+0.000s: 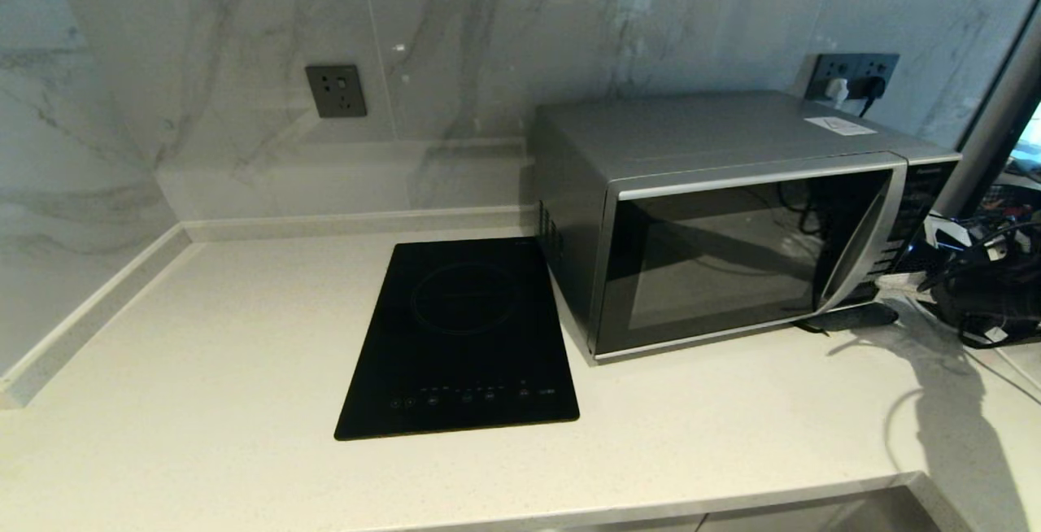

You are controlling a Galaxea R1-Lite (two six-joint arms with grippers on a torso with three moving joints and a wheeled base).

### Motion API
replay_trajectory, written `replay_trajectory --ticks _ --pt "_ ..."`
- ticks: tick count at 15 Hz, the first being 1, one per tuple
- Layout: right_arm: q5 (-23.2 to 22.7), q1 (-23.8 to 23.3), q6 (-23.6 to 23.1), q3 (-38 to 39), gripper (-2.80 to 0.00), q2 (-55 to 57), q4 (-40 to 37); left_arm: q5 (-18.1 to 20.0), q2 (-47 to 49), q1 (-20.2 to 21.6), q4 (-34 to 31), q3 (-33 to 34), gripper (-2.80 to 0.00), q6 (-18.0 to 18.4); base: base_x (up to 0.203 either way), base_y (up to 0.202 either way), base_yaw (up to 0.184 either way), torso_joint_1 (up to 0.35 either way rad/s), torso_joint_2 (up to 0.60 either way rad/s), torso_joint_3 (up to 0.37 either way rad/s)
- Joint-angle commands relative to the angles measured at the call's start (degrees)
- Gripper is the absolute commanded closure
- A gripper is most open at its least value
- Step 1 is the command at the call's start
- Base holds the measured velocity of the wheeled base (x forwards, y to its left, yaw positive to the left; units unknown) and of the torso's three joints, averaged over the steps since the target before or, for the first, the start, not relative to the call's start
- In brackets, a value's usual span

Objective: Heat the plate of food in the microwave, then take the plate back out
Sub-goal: Open the microwave oven

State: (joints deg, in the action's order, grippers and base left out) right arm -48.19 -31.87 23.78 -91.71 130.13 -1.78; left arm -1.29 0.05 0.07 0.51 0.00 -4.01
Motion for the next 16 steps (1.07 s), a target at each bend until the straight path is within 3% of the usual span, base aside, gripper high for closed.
replay_trajectory --ticks 1,5,9,11,13,16 --pt "0.39 -0.3 -0.01 8.11 0.0 -12.29 -0.32 -0.03 0.04 0.01 0.02 0.0 0.0 -0.03 0.0 0.0 0.0 0.0 0.0 0.0" --pt "9.01 0.34 -0.06 19.5 0.0 -30.28 -3.1 -0.03 0.04 0.01 0.02 0.0 0.0 -0.03 0.0 0.0 0.0 0.0 0.0 0.0" --pt "21.92 1.82 -0.13 21.78 0.0 -47.84 -14.2 -0.03 0.04 0.01 0.02 0.0 0.0 -0.12 0.0 0.0 0.0 0.0 0.0 0.0" --pt "29.87 5.35 -0.13 22.08 0.0 -56.87 -20.32 -0.03 0.04 0.01 0.02 0.0 0.0 -0.03 0.0 0.0 0.0 0.0 0.0 0.0" --pt "37.86 12.19 -0.14 22.43 0.0 -65.17 -26.18 -0.03 0.04 0.01 0.02 0.0 0.0 -0.03 0.0 0.0 0.0 0.0 0.0 0.0" --pt "44.2 20.41 -0.14 24.24 0.0 -78.04 -30.24 -0.03 0.04 0.01 0.02 0.0 0.0 -0.04 0.0 0.0 0.0 0.0 0.0 0.0"
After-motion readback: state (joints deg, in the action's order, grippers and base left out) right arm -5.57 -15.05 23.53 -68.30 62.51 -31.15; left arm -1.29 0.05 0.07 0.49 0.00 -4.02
